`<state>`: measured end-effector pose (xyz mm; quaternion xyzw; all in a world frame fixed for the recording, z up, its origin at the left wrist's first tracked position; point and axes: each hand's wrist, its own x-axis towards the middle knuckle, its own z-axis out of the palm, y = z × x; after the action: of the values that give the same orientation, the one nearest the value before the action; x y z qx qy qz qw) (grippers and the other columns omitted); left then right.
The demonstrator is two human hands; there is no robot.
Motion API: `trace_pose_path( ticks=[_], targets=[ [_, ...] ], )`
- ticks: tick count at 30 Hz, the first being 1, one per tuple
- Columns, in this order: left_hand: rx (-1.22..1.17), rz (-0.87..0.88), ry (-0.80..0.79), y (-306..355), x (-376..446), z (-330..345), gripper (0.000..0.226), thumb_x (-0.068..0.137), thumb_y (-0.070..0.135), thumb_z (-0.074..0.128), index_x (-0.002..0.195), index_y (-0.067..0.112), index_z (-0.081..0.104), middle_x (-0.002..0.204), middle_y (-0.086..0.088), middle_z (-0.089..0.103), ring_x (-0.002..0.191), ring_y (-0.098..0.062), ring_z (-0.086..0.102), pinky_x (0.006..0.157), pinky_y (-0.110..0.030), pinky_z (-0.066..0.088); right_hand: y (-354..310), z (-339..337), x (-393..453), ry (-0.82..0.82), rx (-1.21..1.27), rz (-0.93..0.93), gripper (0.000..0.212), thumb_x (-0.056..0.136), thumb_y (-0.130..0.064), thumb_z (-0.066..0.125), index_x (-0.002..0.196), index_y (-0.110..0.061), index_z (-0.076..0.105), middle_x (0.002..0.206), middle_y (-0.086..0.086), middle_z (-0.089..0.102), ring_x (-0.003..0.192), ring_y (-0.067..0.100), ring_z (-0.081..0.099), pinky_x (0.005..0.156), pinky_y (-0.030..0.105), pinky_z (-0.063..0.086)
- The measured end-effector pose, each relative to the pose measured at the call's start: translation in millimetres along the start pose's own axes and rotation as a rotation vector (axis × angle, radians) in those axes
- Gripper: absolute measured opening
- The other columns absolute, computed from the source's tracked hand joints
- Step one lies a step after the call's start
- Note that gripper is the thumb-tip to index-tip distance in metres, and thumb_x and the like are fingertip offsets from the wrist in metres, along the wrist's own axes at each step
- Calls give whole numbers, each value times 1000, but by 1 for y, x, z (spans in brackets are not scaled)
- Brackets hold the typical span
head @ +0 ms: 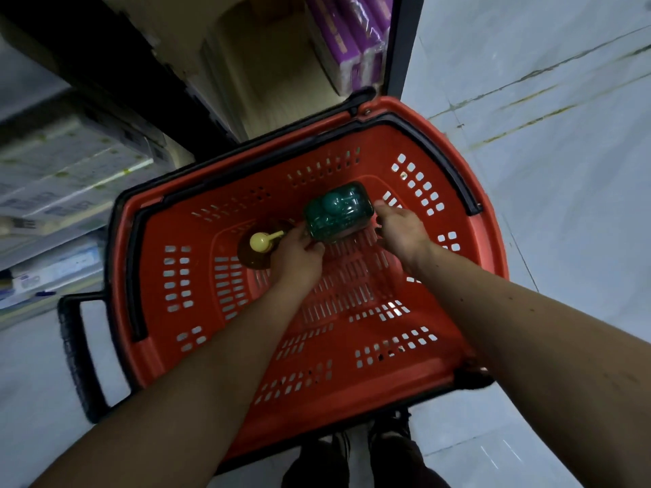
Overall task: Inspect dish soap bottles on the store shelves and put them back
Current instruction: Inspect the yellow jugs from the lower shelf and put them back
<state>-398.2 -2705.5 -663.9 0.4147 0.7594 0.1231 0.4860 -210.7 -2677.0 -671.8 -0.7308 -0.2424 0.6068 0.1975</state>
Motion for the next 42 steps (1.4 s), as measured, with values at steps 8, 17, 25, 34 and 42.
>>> trace_pose_path(
  ticks=[8,17,25,34,42],
  targets=[
    [227,287,-36,101,-136,-119,28,109,31,63,134,26,75,134,8,75,125,-14,69,105,-24,49,-92,-75,-176,-9,-355,-204,43,112,-48,44,104,-20,76,111,4,77,106,24,70,91,32,49],
    [290,626,62,327,-345,-267,19,108,48,57,124,48,67,112,37,63,104,27,54,86,-3,43,-253,-203,-456,91,-419,-551,29,112,-45,45,105,-34,71,104,-16,75,100,-1,68,86,18,49],
    [19,947,72,452,-517,-311,25,99,42,64,120,45,76,115,34,74,105,15,68,81,1,46,-289,-288,-657,389,-227,-789,40,93,-73,37,122,-58,60,120,-32,68,116,-20,57,91,5,44],
    [-145,1006,-85,472,-541,-275,22,97,31,70,115,40,79,108,22,82,100,3,77,86,-1,51,-226,-327,-738,754,71,-733,31,96,-57,48,120,-51,67,126,-27,71,111,-23,58,83,-3,42],
    [2,1100,-308,502,-538,-206,26,98,53,58,120,50,70,113,36,74,104,14,67,82,-18,53,-174,-352,-763,986,70,-573,52,99,-63,38,136,-38,64,131,-23,68,117,-18,58,90,-1,41]
  ],
)
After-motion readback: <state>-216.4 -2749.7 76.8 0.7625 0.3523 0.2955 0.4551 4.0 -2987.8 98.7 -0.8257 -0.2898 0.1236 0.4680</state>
